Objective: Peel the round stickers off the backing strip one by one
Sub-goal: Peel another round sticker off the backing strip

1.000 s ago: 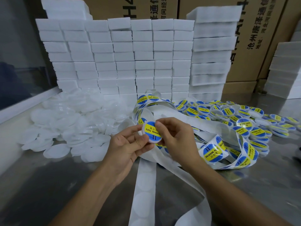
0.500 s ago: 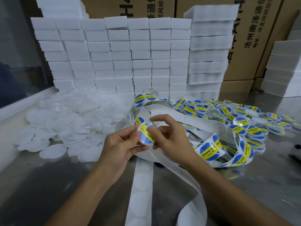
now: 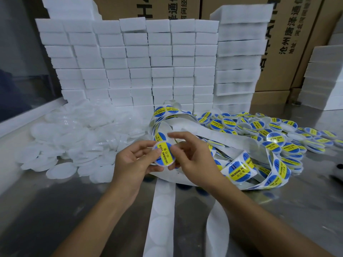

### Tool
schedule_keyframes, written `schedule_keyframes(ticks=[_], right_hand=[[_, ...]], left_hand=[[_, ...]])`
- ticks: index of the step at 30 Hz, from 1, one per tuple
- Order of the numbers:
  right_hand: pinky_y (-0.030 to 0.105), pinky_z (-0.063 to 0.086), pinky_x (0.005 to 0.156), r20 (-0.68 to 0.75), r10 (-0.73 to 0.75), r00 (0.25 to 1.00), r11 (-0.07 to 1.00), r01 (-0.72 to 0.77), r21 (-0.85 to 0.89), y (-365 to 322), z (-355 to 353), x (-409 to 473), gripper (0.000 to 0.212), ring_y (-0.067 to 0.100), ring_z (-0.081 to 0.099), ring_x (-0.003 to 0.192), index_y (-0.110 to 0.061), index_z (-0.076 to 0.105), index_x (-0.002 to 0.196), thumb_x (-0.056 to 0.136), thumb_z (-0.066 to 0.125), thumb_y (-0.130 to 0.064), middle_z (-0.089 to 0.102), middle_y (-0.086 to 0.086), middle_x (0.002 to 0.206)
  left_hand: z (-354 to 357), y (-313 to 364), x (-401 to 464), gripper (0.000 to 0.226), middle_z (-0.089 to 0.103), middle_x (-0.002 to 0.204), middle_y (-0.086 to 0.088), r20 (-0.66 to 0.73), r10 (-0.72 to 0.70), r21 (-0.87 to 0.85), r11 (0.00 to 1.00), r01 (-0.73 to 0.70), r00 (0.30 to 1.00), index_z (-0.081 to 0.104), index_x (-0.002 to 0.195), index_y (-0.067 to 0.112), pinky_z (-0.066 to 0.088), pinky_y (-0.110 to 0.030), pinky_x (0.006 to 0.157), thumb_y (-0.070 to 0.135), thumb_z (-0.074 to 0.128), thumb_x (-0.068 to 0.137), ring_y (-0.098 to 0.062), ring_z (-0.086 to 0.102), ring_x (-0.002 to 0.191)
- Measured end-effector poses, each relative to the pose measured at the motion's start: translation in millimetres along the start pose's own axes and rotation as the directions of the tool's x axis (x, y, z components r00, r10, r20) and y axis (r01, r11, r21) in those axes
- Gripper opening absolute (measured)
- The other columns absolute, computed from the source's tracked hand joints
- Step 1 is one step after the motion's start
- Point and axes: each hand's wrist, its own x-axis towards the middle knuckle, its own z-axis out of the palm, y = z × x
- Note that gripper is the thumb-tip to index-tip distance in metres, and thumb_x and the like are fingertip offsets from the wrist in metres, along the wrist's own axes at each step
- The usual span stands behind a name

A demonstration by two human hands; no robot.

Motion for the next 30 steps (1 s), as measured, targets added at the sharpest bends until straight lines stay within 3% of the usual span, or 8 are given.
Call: schedule_keyframes(ticks=[3,7,10,13,17,21,26,30], right_hand=[[0.025,0.052,0.058,0.074,0.007,0.997,0.998,-0.002,-0.070,-1,1,-1,0.041,0.019,0.070,0.061,-0.026,0.063,0.120,0.084,0.076,-0.012,0.065,0.004,0.082],[0.033,0.055,0.058,0.010,0.049,0.999,0.999,-0.049,-0.024,-1,1,-1,0.016,0.020,0.070,0.057,-0.016,0.064,0.104,0.090,0.072,-0.019,0.068,0.008,0.070],[0.028,0.055,0.065,-0.025,-0.122,0.992,0.956,0.110,-0.273,0,-1,-1,0.025,0.008,0.067,0.074,-0.019,0.068,0.105,0.083,0.078,-0.028,0.069,-0.006,0.094],[0.024,0.052,0.077,0.085,-0.283,0.955,0.850,0.291,-0.439,-1,-3,-2,0.051,0.008,0.061,0.096,-0.013,0.068,0.118,0.074,0.085,-0.034,0.062,-0.003,0.116],[0.033,0.050,0.093,0.194,-0.240,0.951,0.783,0.308,-0.540,-6,-8,-3,0.063,0.011,0.059,0.114,-0.015,0.065,0.128,0.074,0.082,-0.043,0.063,-0.002,0.124],[0.032,0.050,0.093,0.208,-0.274,0.939,0.753,0.344,-0.561,-6,-10,-3,0.056,0.014,0.061,0.110,-0.014,0.067,0.126,0.078,0.081,-0.039,0.067,0.000,0.120],[0.017,0.046,0.075,-0.130,-0.271,0.954,0.855,0.176,-0.489,1,-43,18,0.031,0.008,0.062,0.089,-0.019,0.069,0.105,0.081,0.079,-0.036,0.064,-0.005,0.107],[0.029,0.045,0.074,-0.359,-0.105,0.928,0.779,-0.147,-0.609,27,-93,51,0.022,0.012,0.057,0.085,-0.026,0.062,0.091,0.086,0.069,-0.046,0.060,-0.004,0.098]], left_hand=[[-4,-1,2,0.025,0.076,0.083,-0.011,-0.057,0.010,0.016,1.000,-0.009,0.998,0.076,0.087,0.016,0.054,-0.023,0.053,0.022,0.078,0.063,-0.020,0.070,0.067],[-4,-3,2,0.030,0.076,0.083,-0.010,-0.027,0.030,0.044,0.999,-0.029,0.999,0.078,0.079,0.023,0.052,-0.022,0.051,0.037,0.082,0.053,-0.021,0.070,0.065],[-3,-4,2,0.030,0.076,0.083,-0.012,-0.034,0.027,0.043,0.999,-0.025,0.999,0.078,0.081,0.021,0.052,-0.022,0.052,0.036,0.081,0.054,-0.022,0.068,0.063],[-4,-4,3,0.023,0.075,0.082,-0.016,-0.064,0.014,0.035,0.999,-0.012,0.998,0.078,0.080,0.016,0.054,-0.024,0.053,0.028,0.080,0.060,-0.025,0.067,0.064],[-2,-4,0,0.023,0.075,0.083,-0.017,-0.055,0.000,0.025,1.000,0.001,0.998,0.076,0.080,0.012,0.057,-0.026,0.055,0.025,0.079,0.061,-0.028,0.074,0.071],[1,-2,-1,0.023,0.076,0.084,-0.013,-0.035,-0.008,0.031,0.999,0.009,0.999,0.076,0.080,0.016,0.057,-0.026,0.058,0.032,0.075,0.064,-0.026,0.075,0.074],[4,-5,1,0.019,0.074,0.078,-0.010,-0.022,-0.019,0.124,0.992,0.022,1.000,0.076,0.077,0.023,0.055,-0.026,0.052,0.040,0.069,0.078,-0.021,0.069,0.063],[3,-21,3,0.009,0.075,0.077,-0.004,-0.071,-0.058,0.242,0.967,0.074,0.996,0.073,0.082,0.019,0.054,-0.026,0.053,0.020,0.068,0.089,-0.019,0.065,0.064]])
